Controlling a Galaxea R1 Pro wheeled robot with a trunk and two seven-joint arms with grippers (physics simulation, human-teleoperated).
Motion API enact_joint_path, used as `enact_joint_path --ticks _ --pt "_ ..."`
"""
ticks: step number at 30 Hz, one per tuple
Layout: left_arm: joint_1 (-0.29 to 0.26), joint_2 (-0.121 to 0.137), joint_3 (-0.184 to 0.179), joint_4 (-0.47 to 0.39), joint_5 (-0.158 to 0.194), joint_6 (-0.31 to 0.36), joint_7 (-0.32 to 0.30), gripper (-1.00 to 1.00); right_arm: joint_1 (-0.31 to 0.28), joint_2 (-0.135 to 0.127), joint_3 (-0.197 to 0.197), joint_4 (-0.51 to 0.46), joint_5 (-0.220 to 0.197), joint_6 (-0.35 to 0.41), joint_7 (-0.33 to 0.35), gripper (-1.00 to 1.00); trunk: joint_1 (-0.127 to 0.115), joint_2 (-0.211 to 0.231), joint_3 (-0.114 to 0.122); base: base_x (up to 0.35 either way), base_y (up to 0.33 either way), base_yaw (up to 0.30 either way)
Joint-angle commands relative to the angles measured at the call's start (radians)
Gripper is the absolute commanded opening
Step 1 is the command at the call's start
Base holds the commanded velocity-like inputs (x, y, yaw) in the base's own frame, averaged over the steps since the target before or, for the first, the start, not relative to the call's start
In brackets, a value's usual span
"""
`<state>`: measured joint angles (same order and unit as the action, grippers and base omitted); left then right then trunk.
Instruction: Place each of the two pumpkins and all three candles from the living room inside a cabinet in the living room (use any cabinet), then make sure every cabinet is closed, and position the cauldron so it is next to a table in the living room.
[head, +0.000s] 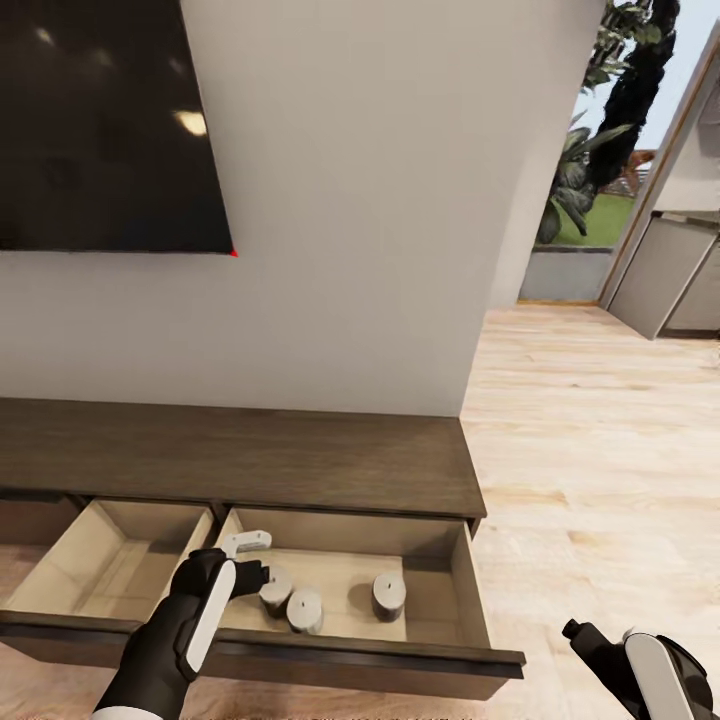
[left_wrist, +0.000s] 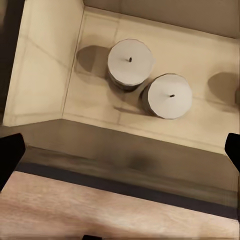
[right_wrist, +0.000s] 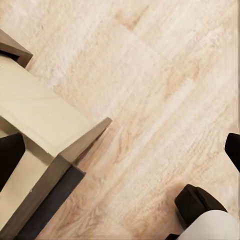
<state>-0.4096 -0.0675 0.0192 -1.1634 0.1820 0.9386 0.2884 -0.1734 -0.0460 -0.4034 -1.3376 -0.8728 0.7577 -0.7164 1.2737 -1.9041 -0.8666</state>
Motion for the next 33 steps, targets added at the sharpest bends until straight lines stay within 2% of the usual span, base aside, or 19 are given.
enact_joint_path --ticks 1,9,33 --pt "0.000 0.000 0.000 -0.004 0.000 0.004 0.000 1.00 0.000 0.000 0.000 0.000 0.000 0.000 0.000 1.00 -0.004 0.007 0.003 -0.058 0.000 0.000" --pt "0.000 -0.013 0.001 -0.011 -0.001 0.013 0.000 1.00 0.000 0.000 0.006 0.000 -0.003 -0.034 0.001 1.00 -0.035 0.063 0.028 -0.012 0.000 0.000" --pt "0.000 -0.014 0.001 -0.015 0.000 0.019 0.000 1.00 0.000 0.010 0.008 -0.001 -0.004 -0.040 0.001 1.00 -0.127 0.231 0.103 0.000 0.000 0.000"
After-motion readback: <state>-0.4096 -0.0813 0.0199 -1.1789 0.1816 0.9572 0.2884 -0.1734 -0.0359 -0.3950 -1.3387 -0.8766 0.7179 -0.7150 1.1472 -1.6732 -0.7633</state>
